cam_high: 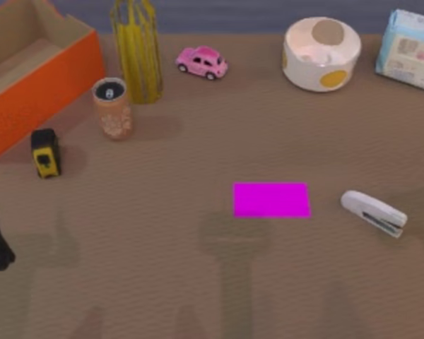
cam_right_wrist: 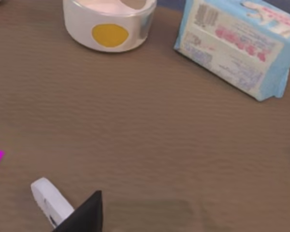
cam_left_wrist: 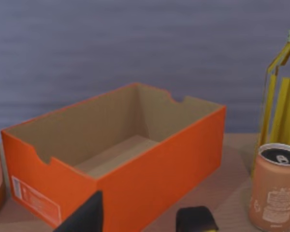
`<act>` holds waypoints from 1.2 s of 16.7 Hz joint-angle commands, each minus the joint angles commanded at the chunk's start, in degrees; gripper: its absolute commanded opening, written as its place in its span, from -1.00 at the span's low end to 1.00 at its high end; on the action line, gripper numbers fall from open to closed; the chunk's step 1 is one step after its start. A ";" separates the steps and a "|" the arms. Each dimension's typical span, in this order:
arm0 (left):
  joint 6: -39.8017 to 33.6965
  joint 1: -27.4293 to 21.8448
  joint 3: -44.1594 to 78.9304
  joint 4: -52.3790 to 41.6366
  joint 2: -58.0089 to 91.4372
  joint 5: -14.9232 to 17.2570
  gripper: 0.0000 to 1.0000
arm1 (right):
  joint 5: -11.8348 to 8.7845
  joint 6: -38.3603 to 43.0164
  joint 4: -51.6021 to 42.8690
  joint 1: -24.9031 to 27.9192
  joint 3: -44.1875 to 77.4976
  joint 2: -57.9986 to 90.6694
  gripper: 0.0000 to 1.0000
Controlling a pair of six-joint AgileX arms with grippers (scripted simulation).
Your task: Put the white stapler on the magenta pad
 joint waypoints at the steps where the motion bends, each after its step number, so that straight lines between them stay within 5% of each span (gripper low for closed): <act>1: 0.00 0.00 0.00 0.00 0.00 0.00 1.00 | 0.02 -1.75 -3.35 0.80 4.29 6.06 1.00; 12: 0.00 0.00 0.00 0.00 0.00 0.00 1.00 | 0.04 -19.45 -37.43 9.25 47.70 64.75 1.00; 20: 0.00 0.00 0.00 0.00 0.00 0.00 1.00 | -0.13 -23.98 -45.44 11.45 59.72 78.87 1.00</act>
